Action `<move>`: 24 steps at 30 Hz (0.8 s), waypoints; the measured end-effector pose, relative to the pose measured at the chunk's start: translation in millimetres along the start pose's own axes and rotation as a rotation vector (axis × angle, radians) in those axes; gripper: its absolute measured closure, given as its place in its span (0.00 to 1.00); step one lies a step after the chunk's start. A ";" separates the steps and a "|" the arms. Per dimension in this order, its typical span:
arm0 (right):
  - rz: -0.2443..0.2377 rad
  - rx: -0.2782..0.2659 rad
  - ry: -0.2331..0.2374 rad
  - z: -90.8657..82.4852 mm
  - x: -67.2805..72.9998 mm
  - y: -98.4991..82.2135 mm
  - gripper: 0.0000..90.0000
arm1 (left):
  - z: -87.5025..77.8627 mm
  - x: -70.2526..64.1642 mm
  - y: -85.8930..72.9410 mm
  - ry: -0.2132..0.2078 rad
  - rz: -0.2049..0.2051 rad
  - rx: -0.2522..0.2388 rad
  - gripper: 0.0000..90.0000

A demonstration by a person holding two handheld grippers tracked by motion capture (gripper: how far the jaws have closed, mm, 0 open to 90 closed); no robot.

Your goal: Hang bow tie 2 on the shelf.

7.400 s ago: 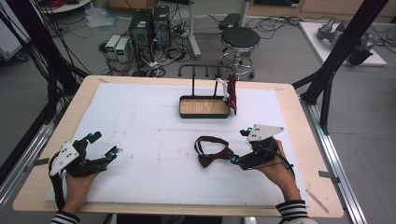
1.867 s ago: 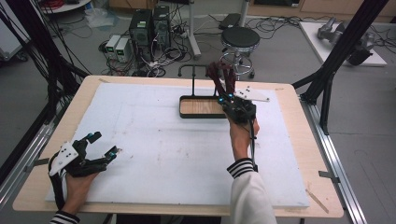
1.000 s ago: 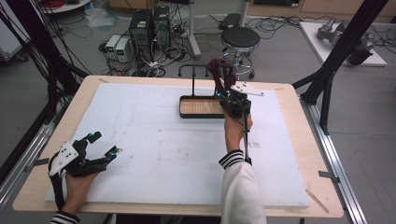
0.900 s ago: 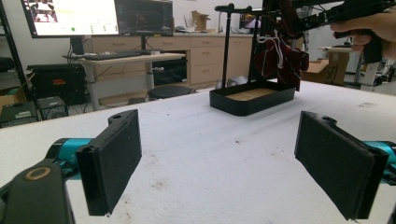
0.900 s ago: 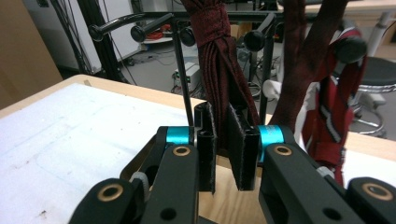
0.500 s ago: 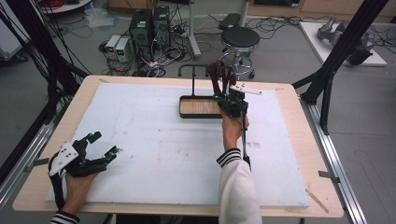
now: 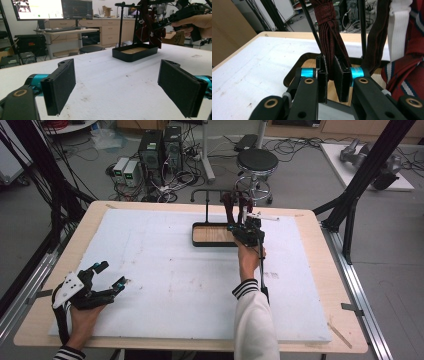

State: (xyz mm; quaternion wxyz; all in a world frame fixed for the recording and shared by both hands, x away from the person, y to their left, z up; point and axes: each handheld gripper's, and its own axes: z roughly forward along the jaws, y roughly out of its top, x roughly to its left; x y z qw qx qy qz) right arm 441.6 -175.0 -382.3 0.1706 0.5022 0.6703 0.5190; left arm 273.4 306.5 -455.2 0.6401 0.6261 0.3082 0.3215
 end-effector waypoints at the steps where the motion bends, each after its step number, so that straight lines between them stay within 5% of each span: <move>1: 0.008 0.008 -0.001 0.5 -0.8 -0.5 0.92 | 0.0 0.0 0.0 0.000 0.000 0.000 0.17; 16: 0.028 0.160 -0.022 12.4 -8.1 -9.9 0.92 | 0.0 0.0 0.0 0.000 -0.001 0.000 0.17; 24: -0.026 0.204 -0.046 14.9 -8.4 -11.5 0.92 | 0.0 0.0 0.0 0.000 0.000 0.000 0.17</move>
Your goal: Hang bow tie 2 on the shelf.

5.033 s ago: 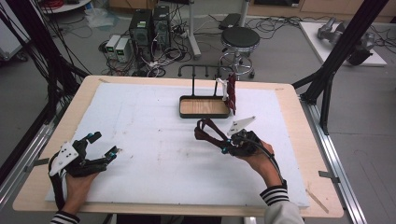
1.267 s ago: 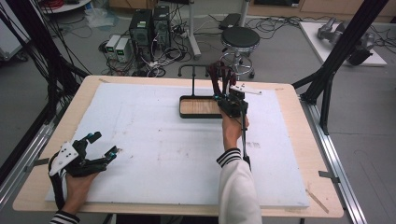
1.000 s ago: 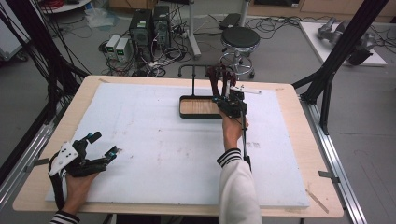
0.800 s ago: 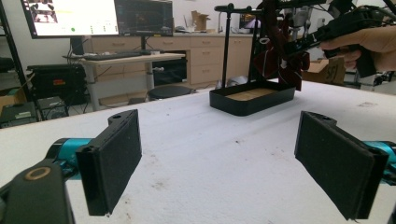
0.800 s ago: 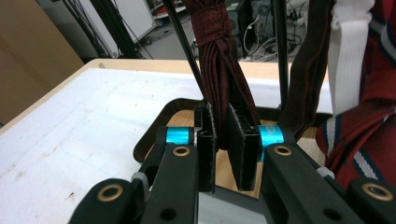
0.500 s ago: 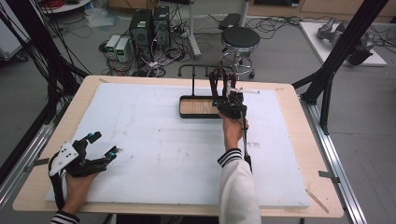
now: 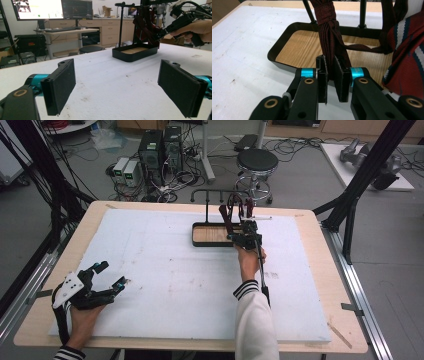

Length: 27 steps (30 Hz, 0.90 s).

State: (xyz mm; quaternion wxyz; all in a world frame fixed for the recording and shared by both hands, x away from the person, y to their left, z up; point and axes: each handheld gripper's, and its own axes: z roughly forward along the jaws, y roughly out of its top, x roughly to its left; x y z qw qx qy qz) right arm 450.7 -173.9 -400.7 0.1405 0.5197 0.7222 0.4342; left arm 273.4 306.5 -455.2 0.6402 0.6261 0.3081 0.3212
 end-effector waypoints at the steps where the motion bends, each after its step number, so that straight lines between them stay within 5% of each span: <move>1: -0.004 -0.004 -0.002 -0.4 0.6 0.4 0.92 | 0.0 0.0 0.0 -0.001 -0.001 0.001 0.17; 8: -0.045 -0.009 -0.015 -3.2 1.3 1.9 0.89 | -0.4 -0.5 -0.1 0.001 0.002 -0.002 0.17; 11: -0.110 -0.037 -0.022 -3.2 3.5 3.7 0.56 | -0.3 -0.4 -0.1 0.002 0.002 -0.002 0.17; 17: -0.184 -0.055 0.013 -16.1 13.0 5.9 0.12 | 0.1 -0.8 0.0 0.003 0.004 0.001 0.17; 22: -0.234 -0.114 0.077 -38.9 23.3 2.0 0.01 | 0.1 -1.2 0.0 0.005 0.006 0.001 0.17; 27: -0.281 -0.169 0.104 -70.1 27.1 -9.6 0.01 | -0.1 -1.6 0.1 0.005 0.016 0.002 0.17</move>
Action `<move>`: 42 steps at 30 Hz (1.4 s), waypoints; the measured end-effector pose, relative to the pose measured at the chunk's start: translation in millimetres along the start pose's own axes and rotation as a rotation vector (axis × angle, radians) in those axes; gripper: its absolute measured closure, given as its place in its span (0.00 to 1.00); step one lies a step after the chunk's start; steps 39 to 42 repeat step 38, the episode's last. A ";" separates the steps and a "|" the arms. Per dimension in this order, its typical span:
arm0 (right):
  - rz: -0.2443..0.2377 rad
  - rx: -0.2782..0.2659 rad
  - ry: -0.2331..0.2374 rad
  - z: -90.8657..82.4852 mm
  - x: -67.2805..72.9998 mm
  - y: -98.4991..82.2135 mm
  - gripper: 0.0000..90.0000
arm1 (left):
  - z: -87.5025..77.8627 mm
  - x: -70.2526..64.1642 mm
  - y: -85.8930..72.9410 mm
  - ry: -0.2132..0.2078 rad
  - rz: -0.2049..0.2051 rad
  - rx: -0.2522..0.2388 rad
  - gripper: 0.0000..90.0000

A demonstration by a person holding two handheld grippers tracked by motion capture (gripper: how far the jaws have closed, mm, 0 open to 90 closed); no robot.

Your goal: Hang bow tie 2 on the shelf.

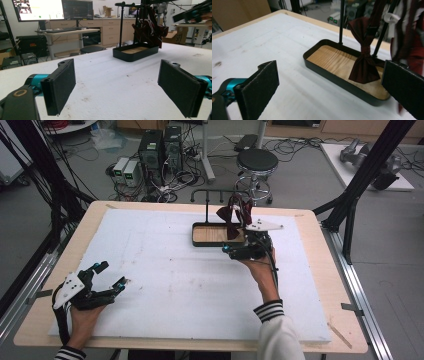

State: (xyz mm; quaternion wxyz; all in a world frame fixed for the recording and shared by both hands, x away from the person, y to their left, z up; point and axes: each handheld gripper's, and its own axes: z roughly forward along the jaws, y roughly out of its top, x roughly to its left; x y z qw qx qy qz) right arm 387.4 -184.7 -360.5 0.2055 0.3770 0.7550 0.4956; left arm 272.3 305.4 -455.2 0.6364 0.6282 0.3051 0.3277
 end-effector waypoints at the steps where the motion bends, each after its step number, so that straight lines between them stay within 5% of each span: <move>1: -0.004 -0.014 0.003 -8.9 2.9 -3.0 0.01 | 0.0 -0.1 0.0 0.001 0.001 0.001 0.17; 8: -0.089 -0.187 -0.051 -77.9 17.1 -48.9 0.01 | -0.2 0.2 -0.1 0.002 -0.005 -0.001 0.17; 15: -0.075 -0.349 -0.112 -120.2 18.1 -106.3 0.01 | -0.2 0.1 -0.1 0.006 -0.003 -0.002 0.17; 24: -0.057 -0.459 -0.219 -123.5 13.4 -143.9 0.01 | -0.6 0.3 -0.1 0.010 -0.005 -0.003 0.17; 42: -0.047 -0.405 -0.244 -109.2 7.7 -155.1 0.01 | -0.7 0.2 -0.2 0.009 -0.005 -0.004 0.17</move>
